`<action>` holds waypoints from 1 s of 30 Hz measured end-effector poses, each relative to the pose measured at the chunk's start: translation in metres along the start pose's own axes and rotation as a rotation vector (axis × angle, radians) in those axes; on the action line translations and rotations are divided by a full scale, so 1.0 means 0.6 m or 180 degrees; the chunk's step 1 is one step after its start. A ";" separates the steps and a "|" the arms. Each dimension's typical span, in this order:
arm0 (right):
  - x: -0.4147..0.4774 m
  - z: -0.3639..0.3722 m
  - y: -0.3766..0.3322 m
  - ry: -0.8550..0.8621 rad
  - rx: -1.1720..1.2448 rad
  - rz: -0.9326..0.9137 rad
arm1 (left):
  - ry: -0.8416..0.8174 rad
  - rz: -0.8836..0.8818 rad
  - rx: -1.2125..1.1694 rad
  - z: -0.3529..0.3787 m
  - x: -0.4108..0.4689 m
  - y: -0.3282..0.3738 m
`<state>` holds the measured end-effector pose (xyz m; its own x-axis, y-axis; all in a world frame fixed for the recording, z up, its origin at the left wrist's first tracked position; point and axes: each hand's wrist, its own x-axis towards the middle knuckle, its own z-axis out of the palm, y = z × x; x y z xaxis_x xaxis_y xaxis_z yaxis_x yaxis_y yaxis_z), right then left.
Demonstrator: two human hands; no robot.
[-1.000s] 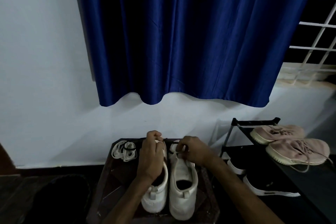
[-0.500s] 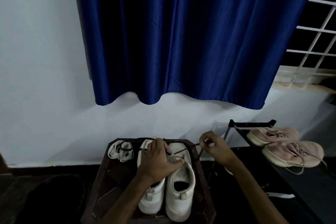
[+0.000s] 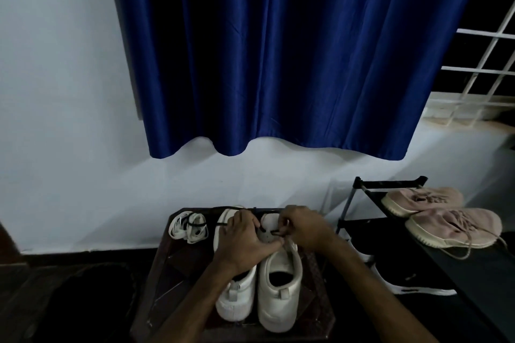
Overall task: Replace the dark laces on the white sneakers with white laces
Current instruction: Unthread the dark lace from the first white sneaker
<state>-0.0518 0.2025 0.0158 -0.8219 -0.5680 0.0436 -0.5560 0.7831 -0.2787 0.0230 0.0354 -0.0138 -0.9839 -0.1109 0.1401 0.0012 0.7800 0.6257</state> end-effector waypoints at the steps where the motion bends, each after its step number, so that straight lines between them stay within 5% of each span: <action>1: -0.011 -0.015 0.014 0.0104 0.0257 -0.0015 | -0.0003 -0.0025 0.0028 -0.001 -0.001 0.001; 4: -0.055 -0.059 0.073 0.0518 0.0741 0.0157 | 0.0000 -0.0053 0.0054 0.000 -0.001 0.001; 7: -0.063 -0.052 0.088 0.0134 0.0143 0.0363 | -0.0011 -0.0042 -0.0024 0.002 -0.002 -0.002; 16: 0.015 0.020 -0.019 0.0001 0.0014 0.0055 | -0.0022 -0.0181 -0.0045 0.004 0.003 -0.006; 24: -0.035 -0.039 0.064 -0.0126 -0.0328 0.0376 | -0.0230 -0.0175 0.0500 0.001 0.004 -0.002; 30: -0.009 0.003 0.025 0.0338 0.0767 0.0564 | -0.0041 0.1079 0.0436 -0.002 -0.009 0.005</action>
<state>-0.0555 0.2167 0.0095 -0.9187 -0.3885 0.0703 -0.3679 0.7778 -0.5096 0.0283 0.0375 -0.0117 -0.9339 0.1751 0.3116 0.3044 0.8466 0.4366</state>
